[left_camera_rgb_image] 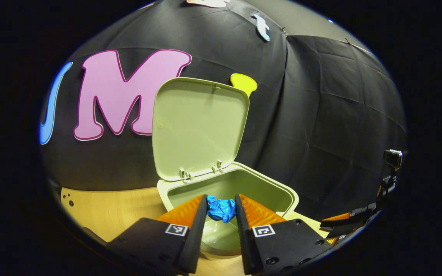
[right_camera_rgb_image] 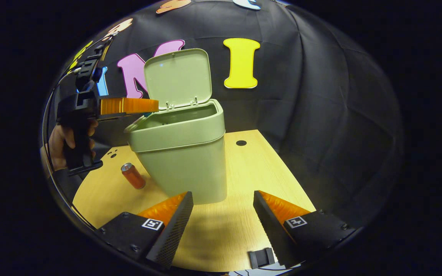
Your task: Press the lid of the desktop garbage bin to open it, pick up the crumpled paper on the desktop and throw it into the bin, then pick up the pop can on the desktop and drop it into the bin, and finally close the garbage bin lid.
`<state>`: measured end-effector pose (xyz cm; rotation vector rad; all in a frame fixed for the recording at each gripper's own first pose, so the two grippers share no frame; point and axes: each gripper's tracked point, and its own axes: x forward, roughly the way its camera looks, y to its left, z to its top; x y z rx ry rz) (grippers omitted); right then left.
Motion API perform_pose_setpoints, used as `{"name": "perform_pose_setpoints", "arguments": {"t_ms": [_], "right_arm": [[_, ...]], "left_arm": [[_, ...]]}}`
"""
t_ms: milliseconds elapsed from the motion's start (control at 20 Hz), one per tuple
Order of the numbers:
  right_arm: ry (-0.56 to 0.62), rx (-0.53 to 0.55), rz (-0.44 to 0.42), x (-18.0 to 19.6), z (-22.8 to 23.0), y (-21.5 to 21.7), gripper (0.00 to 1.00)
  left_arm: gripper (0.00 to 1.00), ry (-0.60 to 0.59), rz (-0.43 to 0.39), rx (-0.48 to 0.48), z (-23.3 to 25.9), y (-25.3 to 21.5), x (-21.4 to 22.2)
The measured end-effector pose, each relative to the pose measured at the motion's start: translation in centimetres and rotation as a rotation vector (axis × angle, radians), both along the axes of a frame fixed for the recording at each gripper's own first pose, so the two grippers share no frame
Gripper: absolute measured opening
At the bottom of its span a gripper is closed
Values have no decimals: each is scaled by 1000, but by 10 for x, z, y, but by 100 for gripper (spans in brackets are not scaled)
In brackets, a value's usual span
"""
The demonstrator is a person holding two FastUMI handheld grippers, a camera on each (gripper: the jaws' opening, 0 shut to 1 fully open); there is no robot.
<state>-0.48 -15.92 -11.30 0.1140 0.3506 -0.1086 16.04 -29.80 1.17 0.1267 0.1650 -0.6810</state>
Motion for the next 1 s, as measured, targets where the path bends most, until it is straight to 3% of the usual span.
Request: {"name": "perform_pose_setpoints", "arguments": {"t_ms": [100, 200, 250, 650, 1000], "right_arm": [[2, -4, 3, 0, -1, 2, 99], [3, -6, 9, 0, -1, 5, 99], [3, -8, 12, 1, 0, 6, 99], [10, -22, 54, 4, -2, 23, 99], [15, -56, 151, 11, -9, 61, 99]], "left_arm": [[61, -11, 2, -17, 4, 2, -1], [90, -26, 25, -16, 4, 8, 4], [98, -30, 30, -22, 7, 12, 1], [98, -81, 156, -57, 23, 74, 3], [97, -110, 377, -18, 8, 180, -2]]}}
